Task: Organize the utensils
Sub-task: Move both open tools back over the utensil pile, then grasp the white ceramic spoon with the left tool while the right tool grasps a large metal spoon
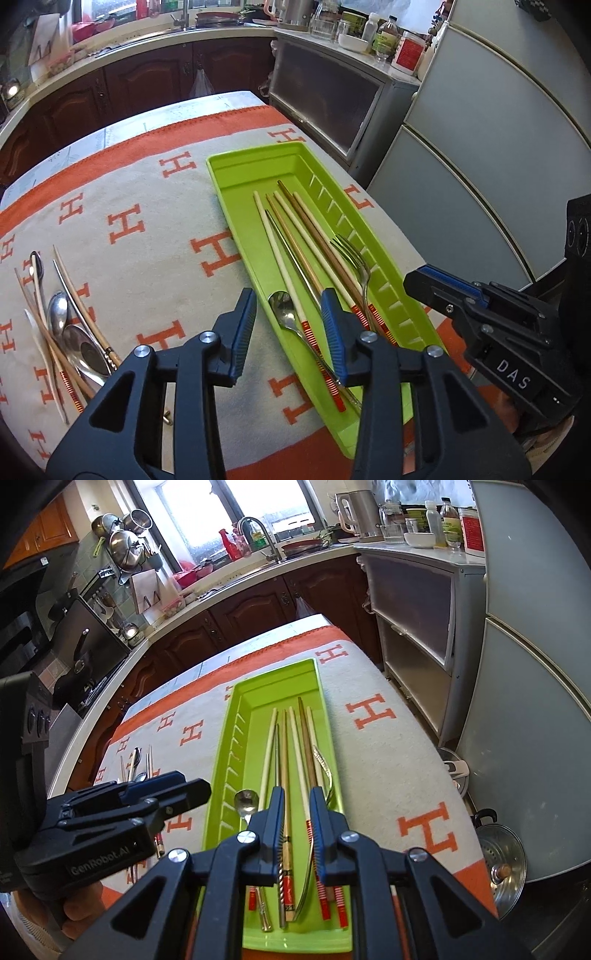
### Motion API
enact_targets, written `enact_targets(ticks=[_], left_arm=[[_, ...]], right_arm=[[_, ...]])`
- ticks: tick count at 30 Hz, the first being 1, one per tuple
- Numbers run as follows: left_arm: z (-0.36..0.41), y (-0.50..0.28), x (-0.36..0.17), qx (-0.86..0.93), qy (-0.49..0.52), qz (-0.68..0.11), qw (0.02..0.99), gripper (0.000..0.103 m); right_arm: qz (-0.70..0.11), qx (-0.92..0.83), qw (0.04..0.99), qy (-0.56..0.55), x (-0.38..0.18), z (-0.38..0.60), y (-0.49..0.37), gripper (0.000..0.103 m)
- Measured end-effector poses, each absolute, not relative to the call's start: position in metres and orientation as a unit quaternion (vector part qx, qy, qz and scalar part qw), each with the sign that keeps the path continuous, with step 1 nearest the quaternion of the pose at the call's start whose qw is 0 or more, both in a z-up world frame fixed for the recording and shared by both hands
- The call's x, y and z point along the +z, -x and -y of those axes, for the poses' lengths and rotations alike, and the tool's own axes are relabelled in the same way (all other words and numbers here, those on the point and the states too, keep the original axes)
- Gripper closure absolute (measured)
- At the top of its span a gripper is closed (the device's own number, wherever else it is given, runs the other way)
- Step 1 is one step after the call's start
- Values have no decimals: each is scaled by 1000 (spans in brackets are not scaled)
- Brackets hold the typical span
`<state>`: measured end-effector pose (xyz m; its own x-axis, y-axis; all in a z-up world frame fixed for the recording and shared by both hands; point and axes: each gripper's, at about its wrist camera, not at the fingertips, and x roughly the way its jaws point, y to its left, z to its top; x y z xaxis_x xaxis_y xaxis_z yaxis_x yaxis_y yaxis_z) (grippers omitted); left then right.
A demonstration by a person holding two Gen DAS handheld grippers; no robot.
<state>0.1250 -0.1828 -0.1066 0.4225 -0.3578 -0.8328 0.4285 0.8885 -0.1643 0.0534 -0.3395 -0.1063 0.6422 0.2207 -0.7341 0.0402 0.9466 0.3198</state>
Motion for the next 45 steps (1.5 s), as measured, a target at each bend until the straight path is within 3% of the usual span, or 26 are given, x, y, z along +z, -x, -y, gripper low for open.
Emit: enact_targets(ticks=[15,32,45], left_arm=[[101,-72,-98,-166,3,-490,856,70],[-83,-36,-108,-13,78,-492,867,70],[-94,-81,-116,-4,84,-478,874,70]], right_arm=[[-437,91,885,-131,-102,294,-36,90],[-457,173,871,-54,-95,185,-50,89],[-468,213,857,-40,-103,131,-101,90]])
